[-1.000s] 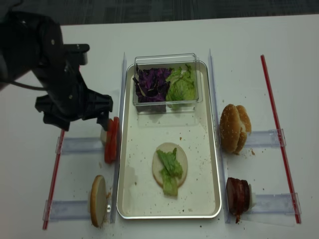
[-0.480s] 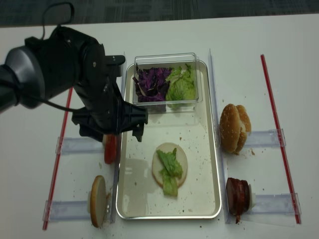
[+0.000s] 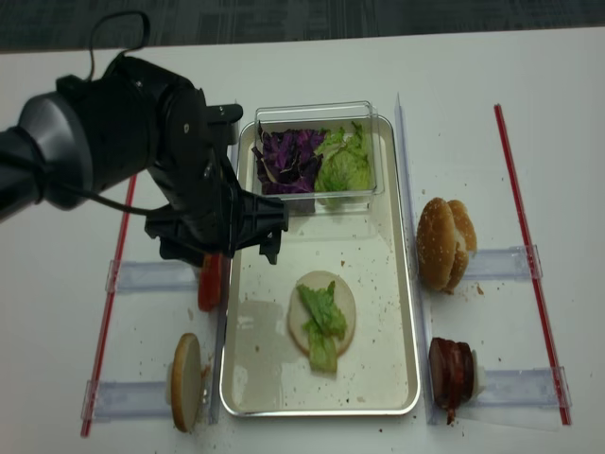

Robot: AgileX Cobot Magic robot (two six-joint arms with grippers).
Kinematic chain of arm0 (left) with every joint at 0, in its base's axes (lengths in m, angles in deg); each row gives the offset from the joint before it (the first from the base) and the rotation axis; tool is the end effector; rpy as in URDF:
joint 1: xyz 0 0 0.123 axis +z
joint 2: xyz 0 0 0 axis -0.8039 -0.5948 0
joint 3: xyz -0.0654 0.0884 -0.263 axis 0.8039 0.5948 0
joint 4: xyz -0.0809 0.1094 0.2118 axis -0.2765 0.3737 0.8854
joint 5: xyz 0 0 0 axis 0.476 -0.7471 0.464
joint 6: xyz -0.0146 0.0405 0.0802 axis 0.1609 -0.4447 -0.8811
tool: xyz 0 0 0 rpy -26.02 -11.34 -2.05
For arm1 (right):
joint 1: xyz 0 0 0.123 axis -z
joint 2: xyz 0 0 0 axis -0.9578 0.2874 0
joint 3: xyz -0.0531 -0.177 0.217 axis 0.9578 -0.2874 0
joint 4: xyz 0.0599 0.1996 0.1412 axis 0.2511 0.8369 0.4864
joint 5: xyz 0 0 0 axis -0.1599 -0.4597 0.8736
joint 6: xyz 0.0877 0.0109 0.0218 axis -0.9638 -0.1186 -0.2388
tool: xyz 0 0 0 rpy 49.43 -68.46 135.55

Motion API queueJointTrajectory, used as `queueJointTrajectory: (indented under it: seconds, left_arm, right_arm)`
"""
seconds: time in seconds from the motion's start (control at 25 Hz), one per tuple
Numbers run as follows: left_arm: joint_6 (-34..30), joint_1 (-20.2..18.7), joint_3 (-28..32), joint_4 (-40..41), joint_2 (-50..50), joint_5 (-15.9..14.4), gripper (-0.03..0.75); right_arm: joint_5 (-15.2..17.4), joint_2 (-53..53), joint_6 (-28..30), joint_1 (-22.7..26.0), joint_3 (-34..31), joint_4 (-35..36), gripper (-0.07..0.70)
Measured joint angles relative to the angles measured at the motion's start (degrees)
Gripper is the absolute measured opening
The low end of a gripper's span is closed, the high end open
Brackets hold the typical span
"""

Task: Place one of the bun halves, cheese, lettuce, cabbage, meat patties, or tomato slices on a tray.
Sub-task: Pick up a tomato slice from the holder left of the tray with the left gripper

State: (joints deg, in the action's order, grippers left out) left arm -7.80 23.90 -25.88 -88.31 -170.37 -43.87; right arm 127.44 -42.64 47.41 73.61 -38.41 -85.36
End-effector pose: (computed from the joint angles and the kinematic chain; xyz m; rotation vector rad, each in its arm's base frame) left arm 0.2740 -0.1583 0.2182 0.0176 2.9725 -0.1803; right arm -0.0079 0.0050 0.2663 0.0008 2.1167 0.0694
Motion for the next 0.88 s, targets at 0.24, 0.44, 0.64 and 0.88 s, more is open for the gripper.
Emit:
queueJointTrajectory:
  seconds: [0.24,0.44,0.64,0.88]
  left_arm:
    - [0.00,-0.03,0.00,0.00,-2.20,0.58,0.648]
    - [0.00,-0.03,-0.83,0.11,-3.60,0.80,0.557]
    - [0.00,-0.03,-2.61,0.72,-5.10,0.80,0.508]
    - [0.25,-0.03,-3.24,3.90,-7.00,-0.17,0.485]
  right_arm:
    - [0.00,0.00,0.00,0.00,0.00,0.00,0.038]
    - [0.00,0.00,0.00,0.00,0.00,0.00,0.038]
    - [0.00,0.00,0.00,0.00,0.00,-0.10,0.038]
    - [0.00,0.00,0.00,0.00,0.00,-0.10,0.036]
